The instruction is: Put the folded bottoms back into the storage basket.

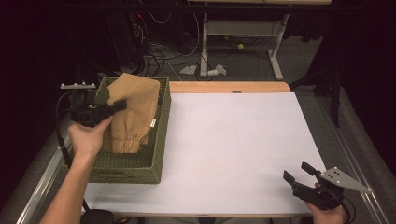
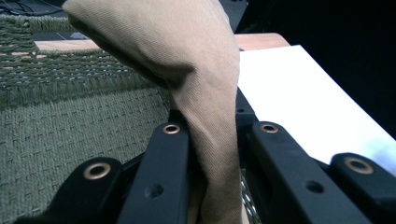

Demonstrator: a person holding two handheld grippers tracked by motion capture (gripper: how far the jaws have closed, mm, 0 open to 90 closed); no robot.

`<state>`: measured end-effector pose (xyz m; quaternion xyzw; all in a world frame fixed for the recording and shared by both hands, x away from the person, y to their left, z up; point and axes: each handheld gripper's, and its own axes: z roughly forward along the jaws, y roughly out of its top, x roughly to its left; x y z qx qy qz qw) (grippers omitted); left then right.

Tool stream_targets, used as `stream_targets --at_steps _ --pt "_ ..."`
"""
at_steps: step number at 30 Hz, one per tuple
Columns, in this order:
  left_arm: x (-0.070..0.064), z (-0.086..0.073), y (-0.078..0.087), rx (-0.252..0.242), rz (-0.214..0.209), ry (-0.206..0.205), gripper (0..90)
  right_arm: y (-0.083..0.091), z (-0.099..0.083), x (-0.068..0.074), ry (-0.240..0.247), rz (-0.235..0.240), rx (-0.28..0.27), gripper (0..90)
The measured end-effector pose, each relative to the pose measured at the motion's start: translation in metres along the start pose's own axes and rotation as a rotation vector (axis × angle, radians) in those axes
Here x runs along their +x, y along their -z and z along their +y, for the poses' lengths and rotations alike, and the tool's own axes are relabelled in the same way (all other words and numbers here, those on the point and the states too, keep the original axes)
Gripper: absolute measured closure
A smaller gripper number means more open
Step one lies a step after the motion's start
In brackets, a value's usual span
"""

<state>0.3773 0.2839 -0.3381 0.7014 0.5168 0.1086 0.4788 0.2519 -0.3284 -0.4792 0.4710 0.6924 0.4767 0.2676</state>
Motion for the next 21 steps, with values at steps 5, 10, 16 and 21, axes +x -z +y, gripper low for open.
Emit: stream_targets --at_steps 5,10,16,21 --pt "0.001 -0.001 -0.006 0.007 0.009 -0.001 79.2 0.000 0.000 0.000 0.000 0.000 0.000 23.8" --pt "0.003 -0.002 -0.013 0.018 0.022 0.002 79.2 0.000 0.000 0.000 0.000 0.000 0.000 23.8" --pt "0.009 -0.004 -0.023 0.031 0.037 0.020 79.1 0.000 0.000 0.000 -0.002 0.001 0.001 23.8" --pt "0.015 -0.005 -0.029 0.041 0.045 0.038 79.1 0.000 0.000 0.000 -0.002 0.001 0.001 23.7"
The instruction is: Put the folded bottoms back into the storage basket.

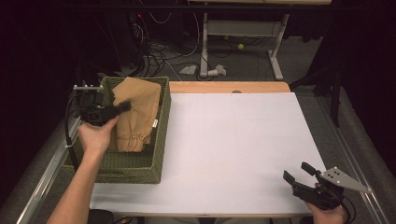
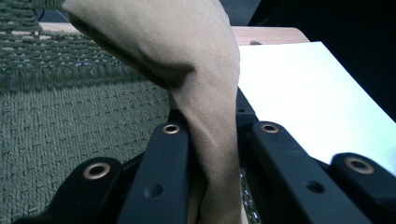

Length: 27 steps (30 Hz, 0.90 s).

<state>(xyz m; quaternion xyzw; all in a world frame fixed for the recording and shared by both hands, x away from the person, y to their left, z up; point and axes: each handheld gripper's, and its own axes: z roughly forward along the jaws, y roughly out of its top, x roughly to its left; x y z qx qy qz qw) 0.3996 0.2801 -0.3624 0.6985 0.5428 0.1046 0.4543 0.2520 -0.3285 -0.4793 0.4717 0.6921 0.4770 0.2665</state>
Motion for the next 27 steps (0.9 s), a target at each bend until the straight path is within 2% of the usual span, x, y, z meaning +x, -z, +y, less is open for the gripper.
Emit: stream_targets --at_steps 7,15,19,23,27 --pt "0.008 -0.003 -0.011 0.013 0.004 0.032 78.9 0.000 0.000 0.000 0.003 -0.001 0.000 23.8" --pt "0.015 -0.006 -0.027 0.044 0.021 0.050 78.2 0.000 0.000 0.000 0.003 -0.001 0.000 23.8" --pt "0.018 -0.007 -0.035 0.052 0.020 0.071 78.2 0.000 0.000 0.000 0.003 -0.001 0.001 23.8" --pt "0.022 -0.010 -0.045 0.063 0.000 0.106 78.2 0.000 0.000 0.000 0.002 -0.002 0.000 23.8" --pt "0.023 -0.011 -0.053 0.081 0.004 0.117 78.1 0.000 0.000 0.000 0.003 -0.002 0.000 23.8"
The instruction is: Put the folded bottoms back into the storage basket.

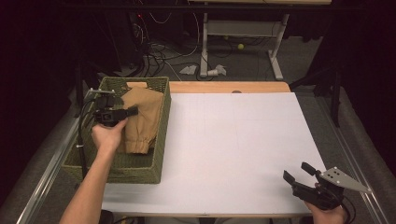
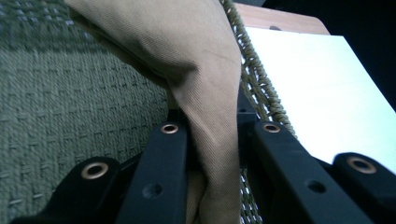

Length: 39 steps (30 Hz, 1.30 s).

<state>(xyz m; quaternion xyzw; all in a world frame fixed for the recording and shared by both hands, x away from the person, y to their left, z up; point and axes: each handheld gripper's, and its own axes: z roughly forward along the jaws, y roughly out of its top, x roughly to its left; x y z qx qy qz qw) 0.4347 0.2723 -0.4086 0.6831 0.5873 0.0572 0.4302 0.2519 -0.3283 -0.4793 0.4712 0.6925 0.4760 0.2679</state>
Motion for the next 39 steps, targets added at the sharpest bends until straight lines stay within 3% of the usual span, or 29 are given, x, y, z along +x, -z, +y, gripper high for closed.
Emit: stream_targets --at_steps 4,12,28,32,34,39 --pt "0.001 -0.001 -0.008 0.008 0.004 0.009 78.1 0.000 0.000 0.000 0.000 -0.001 -0.001 23.8" --pt "0.004 -0.002 -0.012 0.023 0.070 -0.005 77.1 0.000 0.000 0.000 -0.001 0.000 0.001 23.9" --pt "0.012 -0.003 -0.023 0.066 0.159 -0.014 74.4 -0.001 0.000 0.000 -0.003 -0.002 0.009 23.9" --pt "0.012 -0.004 -0.025 0.068 0.182 -0.024 68.7 -0.001 0.000 0.000 -0.003 -0.003 0.009 23.9" --pt "0.013 -0.004 -0.025 0.071 0.187 -0.023 60.7 -0.001 0.000 0.000 -0.004 -0.003 0.009 23.9" --pt "0.014 -0.003 -0.025 0.076 0.221 -0.010 50.3 -0.001 0.000 0.000 -0.004 -0.003 0.009 23.9"
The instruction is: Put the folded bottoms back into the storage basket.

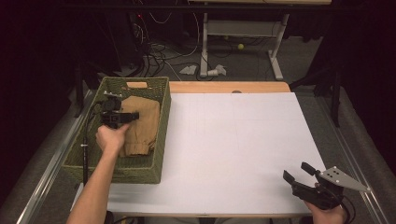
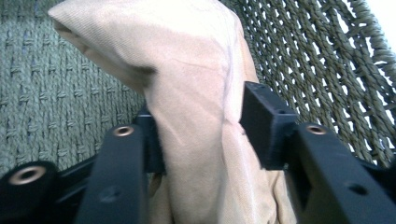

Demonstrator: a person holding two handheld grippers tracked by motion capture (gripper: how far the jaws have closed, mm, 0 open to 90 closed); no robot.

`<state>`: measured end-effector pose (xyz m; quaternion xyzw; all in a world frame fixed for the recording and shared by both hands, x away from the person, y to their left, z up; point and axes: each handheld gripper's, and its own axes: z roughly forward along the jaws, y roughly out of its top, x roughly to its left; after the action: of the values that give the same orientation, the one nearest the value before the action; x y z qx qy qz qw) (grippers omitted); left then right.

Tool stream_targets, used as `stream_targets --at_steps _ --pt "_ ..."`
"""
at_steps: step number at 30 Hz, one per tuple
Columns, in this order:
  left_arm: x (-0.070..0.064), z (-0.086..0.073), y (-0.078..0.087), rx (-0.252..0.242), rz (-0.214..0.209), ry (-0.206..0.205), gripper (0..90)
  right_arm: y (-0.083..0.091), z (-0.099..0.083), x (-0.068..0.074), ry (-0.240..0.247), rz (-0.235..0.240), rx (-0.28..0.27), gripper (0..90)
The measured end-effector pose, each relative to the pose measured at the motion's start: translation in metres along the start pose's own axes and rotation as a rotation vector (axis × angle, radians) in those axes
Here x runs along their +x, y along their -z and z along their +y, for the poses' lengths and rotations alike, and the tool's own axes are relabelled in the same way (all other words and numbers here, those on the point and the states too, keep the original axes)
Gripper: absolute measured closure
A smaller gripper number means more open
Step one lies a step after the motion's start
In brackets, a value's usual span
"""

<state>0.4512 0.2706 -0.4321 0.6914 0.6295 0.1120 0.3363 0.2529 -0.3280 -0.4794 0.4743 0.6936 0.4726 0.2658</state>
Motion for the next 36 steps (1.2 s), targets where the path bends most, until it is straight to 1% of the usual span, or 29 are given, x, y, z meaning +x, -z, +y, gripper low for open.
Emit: stream_targets --at_steps 3,7,12,16,18,20,22,26,28,31,36 --pt "0.001 0.001 0.002 -0.009 0.020 0.007 44.6 0.000 0.000 0.000 -0.001 0.000 0.000 23.9" --pt "0.002 0.001 0.005 -0.015 0.029 0.010 42.2 0.000 0.000 0.000 0.001 0.000 0.000 23.9" --pt "0.004 0.000 0.011 -0.015 0.042 -0.004 41.5 0.000 0.000 0.000 0.000 0.000 0.000 23.9" --pt "0.003 0.000 0.013 -0.017 0.047 -0.012 37.4 0.000 0.000 0.000 0.001 -0.001 0.000 23.9" --pt "0.002 -0.001 0.015 -0.017 0.056 -0.022 36.9 0.000 0.000 0.000 0.001 -0.001 0.000 23.9" --pt "0.002 -0.001 0.017 -0.027 0.066 -0.030 36.4 0.000 0.000 0.000 0.000 -0.002 0.000 23.9" --pt "0.001 -0.002 0.020 -0.039 0.066 -0.036 35.8 0.000 0.000 0.000 -0.001 -0.002 0.000 23.9" --pt "-0.002 -0.002 0.027 -0.073 0.050 -0.052 35.8 0.000 0.000 0.000 0.001 -0.002 0.000 23.9" --pt "-0.004 -0.002 0.028 -0.076 0.041 -0.062 34.3 0.000 0.000 0.000 0.001 -0.002 0.000 23.9" --pt "-0.006 -0.004 0.029 -0.072 0.032 -0.080 35.2 0.000 0.000 0.000 0.001 -0.002 -0.001 23.9" --pt "-0.008 -0.005 0.032 -0.085 0.024 -0.089 34.8 0.000 0.000 0.000 0.000 -0.001 0.000 23.9"
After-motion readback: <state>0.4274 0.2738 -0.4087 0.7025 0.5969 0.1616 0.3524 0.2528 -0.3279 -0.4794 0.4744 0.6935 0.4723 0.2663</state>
